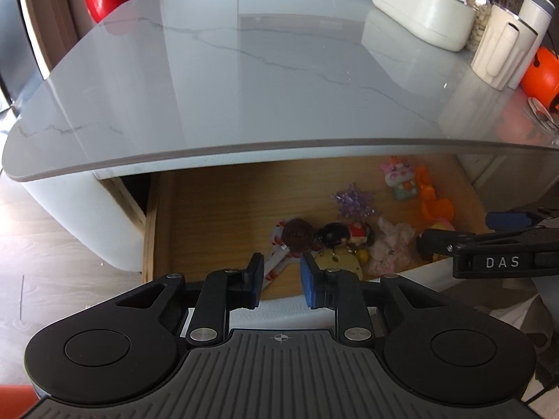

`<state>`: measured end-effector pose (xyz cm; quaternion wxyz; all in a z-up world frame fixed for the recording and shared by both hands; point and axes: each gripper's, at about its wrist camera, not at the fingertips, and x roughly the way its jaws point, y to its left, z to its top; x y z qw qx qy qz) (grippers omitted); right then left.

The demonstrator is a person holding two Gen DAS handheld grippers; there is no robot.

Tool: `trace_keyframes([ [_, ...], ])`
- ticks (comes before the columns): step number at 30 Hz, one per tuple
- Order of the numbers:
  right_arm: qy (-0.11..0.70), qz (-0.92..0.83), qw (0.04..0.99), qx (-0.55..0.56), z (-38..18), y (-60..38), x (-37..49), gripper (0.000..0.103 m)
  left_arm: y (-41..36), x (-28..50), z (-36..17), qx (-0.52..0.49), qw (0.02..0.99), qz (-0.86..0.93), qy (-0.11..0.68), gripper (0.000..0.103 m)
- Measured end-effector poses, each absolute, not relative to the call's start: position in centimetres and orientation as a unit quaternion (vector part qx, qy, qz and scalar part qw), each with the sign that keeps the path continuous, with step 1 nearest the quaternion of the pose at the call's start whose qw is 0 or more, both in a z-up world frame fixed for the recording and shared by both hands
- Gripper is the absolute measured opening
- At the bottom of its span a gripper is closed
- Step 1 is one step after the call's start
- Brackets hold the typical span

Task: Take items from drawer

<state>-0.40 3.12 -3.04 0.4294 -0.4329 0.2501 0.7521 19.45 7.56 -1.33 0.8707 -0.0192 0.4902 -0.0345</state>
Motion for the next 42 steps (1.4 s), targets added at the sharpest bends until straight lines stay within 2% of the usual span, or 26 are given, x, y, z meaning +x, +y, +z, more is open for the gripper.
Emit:
trace_keyframes([
  [7, 0.258, 0.746, 0.421, -0.448, -3.4, 1.9, 0.1, 0.103, 6.4, 17.7, -2.7, -0.003, 0.855, -0.058, 0.515, 0.022],
  [15, 0.314, 0.721, 0.365, -0.498, -3.6, 2.8, 1.1, 0.103, 6.2, 14.5, -2.1, -0.008, 0.852, -0.072, 0.519, 0.021],
  [20, 0.338, 0.725, 0.329, -0.502, -3.4, 5.8, 0.3, 0.103, 5.3, 14.8, -1.7, 0.037, 0.850, -0.085, 0.518, 0.013],
  [22, 0.345, 0.721, 0.306, -0.517, -3.6, 7.1, -0.3, 0.103, 5.8, 15.5, -1.4, 0.023, 0.843, -0.117, 0.525, 0.012],
  [25, 0.315, 0.749, 0.295, -0.504, -2.5, 9.3, -0.5, 0.103, 7.0, 17.2, -1.2, 0.002, 0.825, -0.182, 0.535, 0.013],
  [28, 0.240, 0.781, 0.307, -0.488, -0.9, 10.6, -0.4, 0.103, 6.7, 19.6, -1.9, 0.070, 0.800, -0.216, 0.555, 0.017],
  [32, 0.181, 0.796, 0.308, -0.489, -0.4, 11.8, 0.1, 0.103, 5.3, 22.5, -3.9, 0.174, 0.765, -0.239, 0.573, 0.017],
  [38, 0.213, 0.778, 0.282, -0.520, -1.5, 10.5, 2.2, 0.103, 3.1, 23.7, -6.4, 0.183, 0.686, -0.349, 0.611, 0.017],
  [42, 0.215, 0.775, 0.276, -0.527, -2.7, 9.7, 2.7, 0.103, 0.2, 24.1, -8.5, 0.202, 0.655, -0.360, 0.633, 0.016],
])
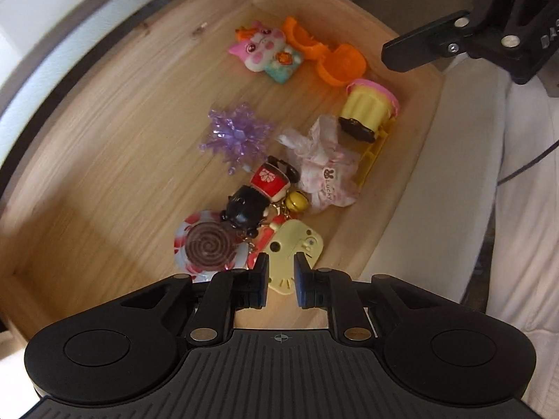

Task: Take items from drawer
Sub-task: 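Grasp the black-and-red doll keychain in the drawer with the left gripper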

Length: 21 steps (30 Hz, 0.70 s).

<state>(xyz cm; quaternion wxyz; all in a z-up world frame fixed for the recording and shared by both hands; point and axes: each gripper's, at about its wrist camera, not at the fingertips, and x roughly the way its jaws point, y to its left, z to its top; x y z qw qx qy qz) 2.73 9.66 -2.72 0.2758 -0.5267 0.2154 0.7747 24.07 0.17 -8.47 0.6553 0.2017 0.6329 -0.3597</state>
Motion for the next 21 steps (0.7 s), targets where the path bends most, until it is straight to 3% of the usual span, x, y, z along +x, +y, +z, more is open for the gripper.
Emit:
trace_keyframes([
  [8, 0.222, 0.775, 0.285, -0.518, -2.3, 9.8, 3.8, 0.103, -3.0, 23.3, -8.3, 0.290, 0.700, -0.373, 0.536, 0.017],
  [11, 0.224, 0.774, 0.285, -0.520, -2.1, 9.8, 4.0, 0.103, -3.6, 23.4, -9.3, 0.303, 0.689, -0.376, 0.541, 0.019],
  [14, 0.233, 0.773, 0.288, -0.516, -1.8, 10.1, 4.4, 0.103, -4.2, 23.9, -9.9, 0.317, 0.673, -0.389, 0.543, 0.035],
  [17, 0.248, 0.770, 0.290, -0.512, -1.8, 10.5, 4.9, 0.103, -4.3, 24.4, -10.8, 0.325, 0.651, -0.383, 0.569, 0.040],
  [21, 0.242, 0.764, 0.300, -0.517, -2.0, 10.5, 5.1, 0.103, -4.0, 25.5, -10.7, 0.286, 0.654, -0.360, 0.600, 0.032],
])
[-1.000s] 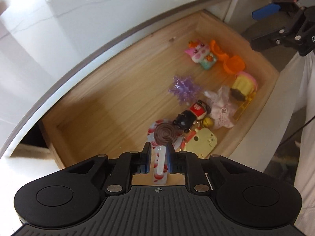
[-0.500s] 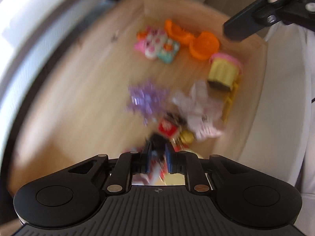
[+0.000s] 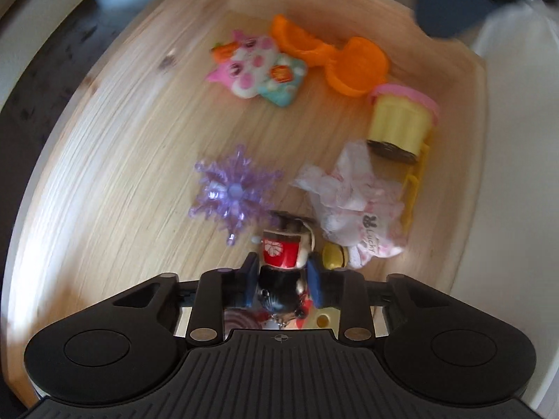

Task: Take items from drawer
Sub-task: 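Grasp the black-and-red doll keychain in the drawer with the left gripper, then lift the doll keychain onto the countertop with the left gripper while the right gripper grasps the yellow-pink cup toy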

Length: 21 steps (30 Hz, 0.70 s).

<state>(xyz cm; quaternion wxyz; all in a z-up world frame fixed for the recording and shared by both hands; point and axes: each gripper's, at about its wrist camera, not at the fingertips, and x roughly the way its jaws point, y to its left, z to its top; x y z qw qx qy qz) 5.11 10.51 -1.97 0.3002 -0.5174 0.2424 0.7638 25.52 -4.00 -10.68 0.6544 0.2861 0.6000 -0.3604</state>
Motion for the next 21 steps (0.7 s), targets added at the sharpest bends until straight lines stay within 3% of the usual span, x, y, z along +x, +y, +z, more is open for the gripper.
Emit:
trace_keyframes([
  [8, 0.212, 0.751, 0.308, -0.544, -2.7, 9.7, 4.0, 0.103, -0.8, 23.3, -5.8, 0.263, 0.716, -0.309, 0.569, 0.032],
  [15, 0.238, 0.732, 0.299, -0.564, -3.3, 9.8, 3.1, 0.103, 4.8, 21.3, -0.5, 0.127, 0.820, -0.231, 0.509, 0.032],
  [21, 0.323, 0.663, 0.260, -0.623, -5.4, 10.3, 0.4, 0.083, 7.7, 22.2, -0.5, 0.065, 0.840, -0.178, 0.509, 0.032],
])
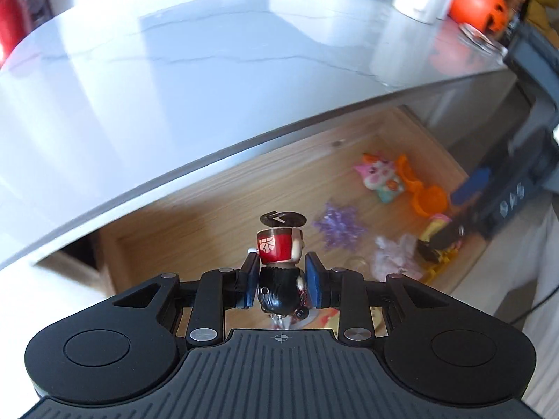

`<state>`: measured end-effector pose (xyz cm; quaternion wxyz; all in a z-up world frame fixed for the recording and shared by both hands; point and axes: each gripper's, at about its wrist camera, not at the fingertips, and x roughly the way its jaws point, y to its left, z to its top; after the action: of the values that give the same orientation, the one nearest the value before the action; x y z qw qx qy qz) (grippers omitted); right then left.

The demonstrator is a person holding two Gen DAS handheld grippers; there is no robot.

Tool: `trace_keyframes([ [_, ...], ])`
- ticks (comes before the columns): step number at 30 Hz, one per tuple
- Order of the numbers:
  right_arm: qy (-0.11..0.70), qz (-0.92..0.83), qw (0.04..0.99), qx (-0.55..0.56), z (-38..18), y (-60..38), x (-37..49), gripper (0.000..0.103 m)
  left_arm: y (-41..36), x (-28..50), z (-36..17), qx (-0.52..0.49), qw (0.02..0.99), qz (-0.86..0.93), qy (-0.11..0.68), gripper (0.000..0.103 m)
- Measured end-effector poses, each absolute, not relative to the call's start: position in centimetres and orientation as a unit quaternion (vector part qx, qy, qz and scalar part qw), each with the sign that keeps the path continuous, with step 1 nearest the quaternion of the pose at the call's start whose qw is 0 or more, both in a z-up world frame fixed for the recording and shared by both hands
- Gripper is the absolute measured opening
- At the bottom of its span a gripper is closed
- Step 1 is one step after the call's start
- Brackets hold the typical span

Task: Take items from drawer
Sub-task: 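Lift the doll keychain onto the countertop with the left gripper while the right gripper grasps the yellow-pink cup toy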

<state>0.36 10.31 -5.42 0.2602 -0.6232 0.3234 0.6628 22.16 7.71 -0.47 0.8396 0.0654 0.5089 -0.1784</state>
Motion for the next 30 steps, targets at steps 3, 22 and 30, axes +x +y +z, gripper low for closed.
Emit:
trace_keyframes([
  [3, 0.284, 0.627, 0.248, -0.682, -7.8, 8.8, -1.7, 0.082, 9.3, 22.1, -0.8, 0.046, 0.841, -0.156, 0.515, 0.032],
  [22, 0.195, 0.556, 0.279, -0.759, -11.6, 6.5, -1.5, 0.018, 9.6, 20.5, -0.3, 0.044, 0.859, -0.169, 0.482, 0.032],
  [30, 0.223, 0.661, 0.249, -0.672, -5.6, 6.2, -1.0, 0.005, 10.2, 22.5, 6.2, -0.072, 0.918, -0.165, 0.354, 0.032],
])
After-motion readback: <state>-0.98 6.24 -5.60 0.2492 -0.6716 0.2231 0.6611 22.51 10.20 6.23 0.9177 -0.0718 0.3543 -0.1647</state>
